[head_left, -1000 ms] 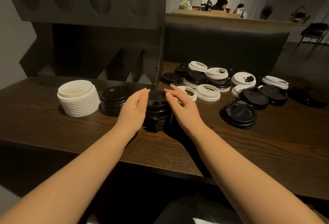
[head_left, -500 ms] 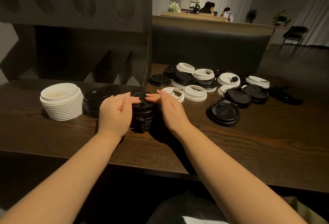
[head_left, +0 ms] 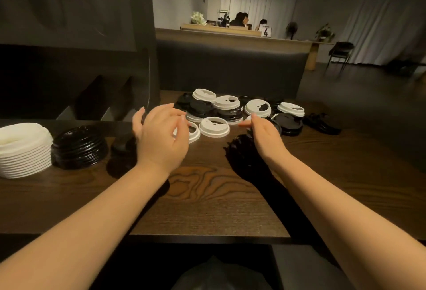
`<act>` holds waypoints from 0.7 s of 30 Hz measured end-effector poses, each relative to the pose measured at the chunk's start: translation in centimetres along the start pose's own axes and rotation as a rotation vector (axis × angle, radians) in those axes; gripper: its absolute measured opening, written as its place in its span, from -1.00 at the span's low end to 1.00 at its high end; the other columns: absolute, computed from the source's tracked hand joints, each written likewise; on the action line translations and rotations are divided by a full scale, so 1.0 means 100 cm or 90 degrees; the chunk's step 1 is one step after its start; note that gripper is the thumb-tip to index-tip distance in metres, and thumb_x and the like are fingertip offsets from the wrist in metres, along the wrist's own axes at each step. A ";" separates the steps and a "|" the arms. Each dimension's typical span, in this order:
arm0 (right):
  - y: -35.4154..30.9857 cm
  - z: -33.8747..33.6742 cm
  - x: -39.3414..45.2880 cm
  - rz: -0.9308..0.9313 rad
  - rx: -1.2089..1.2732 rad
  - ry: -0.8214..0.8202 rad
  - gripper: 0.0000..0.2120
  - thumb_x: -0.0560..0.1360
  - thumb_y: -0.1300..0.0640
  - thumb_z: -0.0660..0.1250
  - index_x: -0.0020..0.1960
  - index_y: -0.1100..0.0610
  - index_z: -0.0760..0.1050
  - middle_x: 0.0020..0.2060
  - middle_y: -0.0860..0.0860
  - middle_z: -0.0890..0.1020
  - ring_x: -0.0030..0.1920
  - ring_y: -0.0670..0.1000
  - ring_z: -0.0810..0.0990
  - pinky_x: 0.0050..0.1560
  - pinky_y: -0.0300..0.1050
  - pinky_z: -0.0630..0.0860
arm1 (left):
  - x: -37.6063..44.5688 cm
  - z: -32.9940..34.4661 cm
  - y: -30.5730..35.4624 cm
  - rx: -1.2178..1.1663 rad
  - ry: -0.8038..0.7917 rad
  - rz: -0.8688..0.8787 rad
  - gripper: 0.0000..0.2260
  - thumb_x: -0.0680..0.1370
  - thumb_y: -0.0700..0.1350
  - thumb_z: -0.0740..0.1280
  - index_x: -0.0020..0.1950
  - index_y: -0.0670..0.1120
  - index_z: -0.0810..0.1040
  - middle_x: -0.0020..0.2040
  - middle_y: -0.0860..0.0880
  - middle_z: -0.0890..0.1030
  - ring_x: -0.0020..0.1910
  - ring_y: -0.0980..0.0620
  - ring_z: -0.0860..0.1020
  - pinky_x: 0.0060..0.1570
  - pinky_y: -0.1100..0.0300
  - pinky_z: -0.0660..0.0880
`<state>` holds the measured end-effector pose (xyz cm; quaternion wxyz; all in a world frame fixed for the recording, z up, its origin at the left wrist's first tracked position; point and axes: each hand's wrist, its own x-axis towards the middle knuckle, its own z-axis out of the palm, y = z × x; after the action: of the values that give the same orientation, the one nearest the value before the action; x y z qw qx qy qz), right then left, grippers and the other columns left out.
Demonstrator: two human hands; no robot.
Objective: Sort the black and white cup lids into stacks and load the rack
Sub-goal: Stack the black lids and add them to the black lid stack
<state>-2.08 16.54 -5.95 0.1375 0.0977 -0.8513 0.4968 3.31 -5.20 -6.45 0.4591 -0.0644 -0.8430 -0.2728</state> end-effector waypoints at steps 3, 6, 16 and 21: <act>0.013 -0.021 0.001 0.069 0.007 0.036 -0.51 0.67 -0.02 -0.04 -0.03 0.12 0.64 -0.05 -0.01 0.58 -0.03 -0.10 0.49 0.09 -0.19 0.32 | 0.007 0.027 0.029 -0.029 -0.096 0.014 -0.55 0.53 0.11 0.07 -0.07 -0.12 0.67 -0.04 -0.03 0.66 0.12 -0.05 0.56 0.20 0.04 0.35; 0.030 -0.032 0.012 0.160 0.029 0.073 -0.45 0.66 -0.09 -0.08 0.00 0.14 0.63 -0.02 0.03 0.62 0.04 -0.02 0.54 0.16 -0.12 0.38 | 0.010 0.057 0.057 0.002 -0.366 -0.110 -0.42 0.53 0.33 0.06 0.22 -0.08 0.57 0.16 -0.08 0.60 0.20 -0.11 0.49 0.20 0.01 0.41; 0.059 -0.021 0.015 0.187 0.047 0.034 -0.43 0.64 -0.14 -0.07 -0.04 0.12 0.64 -0.03 0.08 0.66 0.04 0.04 0.59 0.17 -0.01 0.45 | 0.004 0.100 0.051 -0.027 -0.576 -0.202 -0.08 0.31 0.38 0.40 0.54 0.05 0.13 0.50 0.03 0.31 0.48 -0.05 0.25 0.45 0.00 0.18; 0.048 -0.020 0.009 0.092 0.042 0.011 -0.47 0.62 -0.07 0.13 -0.15 0.41 0.51 -0.22 0.27 0.54 -0.21 0.13 0.51 -0.14 0.01 0.41 | 0.007 0.103 0.034 -0.208 -0.532 -0.279 -0.06 0.27 0.17 0.56 0.52 0.10 0.15 0.46 0.02 0.37 0.45 -0.01 0.31 0.40 -0.02 0.31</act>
<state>-4.13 20.64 -8.64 0.1053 0.0365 -0.8382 0.5338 -3.46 2.91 -8.93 -0.0020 -0.0607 -0.8949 -0.4421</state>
